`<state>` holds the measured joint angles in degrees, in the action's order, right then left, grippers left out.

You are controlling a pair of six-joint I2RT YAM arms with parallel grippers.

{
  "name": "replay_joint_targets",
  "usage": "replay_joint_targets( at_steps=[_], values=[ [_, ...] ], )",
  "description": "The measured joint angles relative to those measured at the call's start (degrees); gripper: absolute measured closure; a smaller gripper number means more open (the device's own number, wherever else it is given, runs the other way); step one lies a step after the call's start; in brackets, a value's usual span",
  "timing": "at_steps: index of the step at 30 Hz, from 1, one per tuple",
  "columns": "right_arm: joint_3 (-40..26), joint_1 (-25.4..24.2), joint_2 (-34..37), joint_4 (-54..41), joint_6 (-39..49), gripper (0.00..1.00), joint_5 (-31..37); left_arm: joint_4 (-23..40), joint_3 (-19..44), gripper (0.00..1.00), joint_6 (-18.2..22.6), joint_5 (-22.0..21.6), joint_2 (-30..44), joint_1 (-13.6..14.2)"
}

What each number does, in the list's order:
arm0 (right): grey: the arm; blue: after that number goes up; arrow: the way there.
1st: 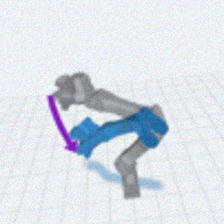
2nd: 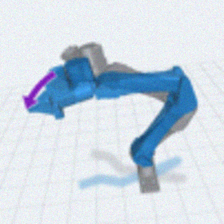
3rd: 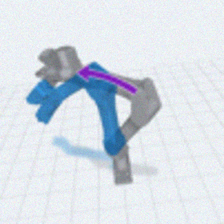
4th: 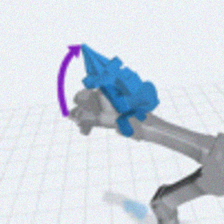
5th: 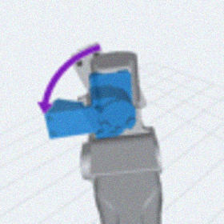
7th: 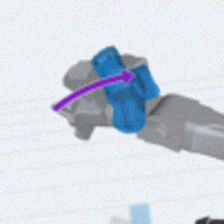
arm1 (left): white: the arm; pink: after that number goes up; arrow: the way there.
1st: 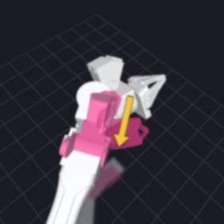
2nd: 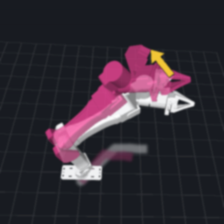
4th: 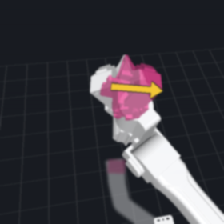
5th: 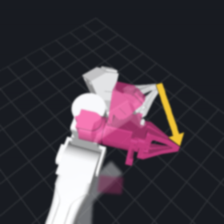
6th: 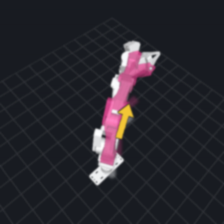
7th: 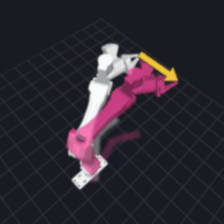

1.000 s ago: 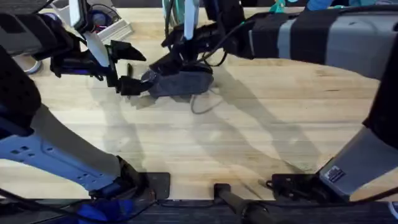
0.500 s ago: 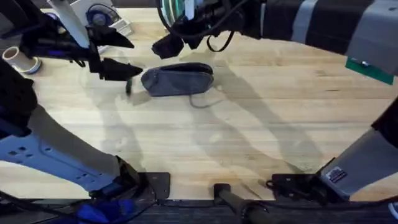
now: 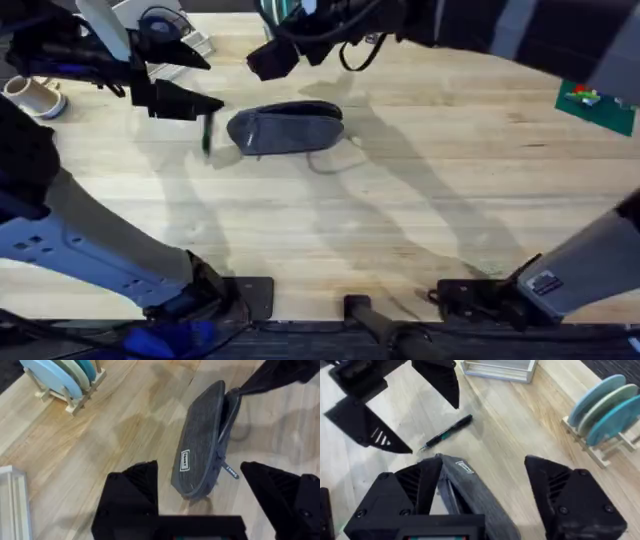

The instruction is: Unzip the bag, pick up the pens from the table one at a time and place them inside, then zip the bag closed.

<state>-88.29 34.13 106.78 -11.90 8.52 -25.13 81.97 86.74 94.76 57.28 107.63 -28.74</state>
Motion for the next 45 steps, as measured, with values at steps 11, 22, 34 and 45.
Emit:
replay_joint_targets(
  at_steps=[11, 22, 34, 45],
  values=[
    [-0.11, -2.29, -3.45, -4.45, 0.01, 0.006, 0.31, -11.15, 0.0, 0.004, -28.9, -11.29, -6.49, 6.53],
    [-0.16, -4.47, -9.94, -14.66, 0.64, 0.006, 0.31, -6.5, 0.0, 0.004, -48.74, -22.17, -22.32, 12.76],
    [-0.37, -4.91, -14.03, -28.32, 7.54, 0.006, 0.33, -0.06, -1.92, 0.004, -57.4, -25.21, -37.89, 12.76],
    [-0.46, -4.91, -16.18, -36.86, 11.56, 0.006, 0.33, -0.28, -14.37, 0.004, -64.14, -25.61, -52.31, 12.76]
  ],
)
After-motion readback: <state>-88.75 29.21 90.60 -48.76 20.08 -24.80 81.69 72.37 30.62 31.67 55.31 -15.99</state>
